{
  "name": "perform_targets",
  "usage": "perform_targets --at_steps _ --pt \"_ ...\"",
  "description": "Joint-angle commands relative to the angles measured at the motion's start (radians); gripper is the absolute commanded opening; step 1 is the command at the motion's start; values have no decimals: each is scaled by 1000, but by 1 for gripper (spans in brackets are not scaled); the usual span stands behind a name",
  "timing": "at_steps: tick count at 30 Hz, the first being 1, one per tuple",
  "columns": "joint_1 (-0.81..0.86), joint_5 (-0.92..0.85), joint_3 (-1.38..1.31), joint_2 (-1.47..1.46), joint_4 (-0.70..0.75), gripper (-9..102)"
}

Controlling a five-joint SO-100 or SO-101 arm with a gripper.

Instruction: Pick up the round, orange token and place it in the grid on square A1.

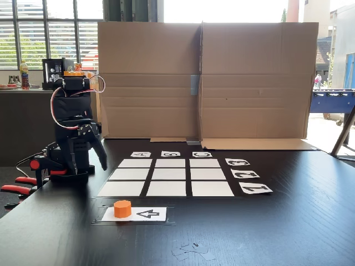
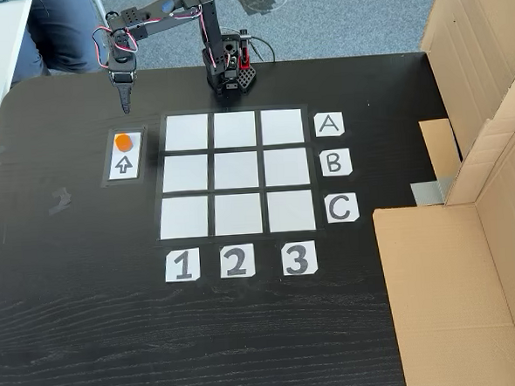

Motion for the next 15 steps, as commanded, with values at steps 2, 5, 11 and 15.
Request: perform_targets --at_steps 2,5,11,15 --pt "-38 18 -98 -57 -6 31" --pt "-54 32 -153 -120 -6 32" --pt "-69 40 -253 -233 -8 33" --pt "-71 35 -311 -302 -26 35"
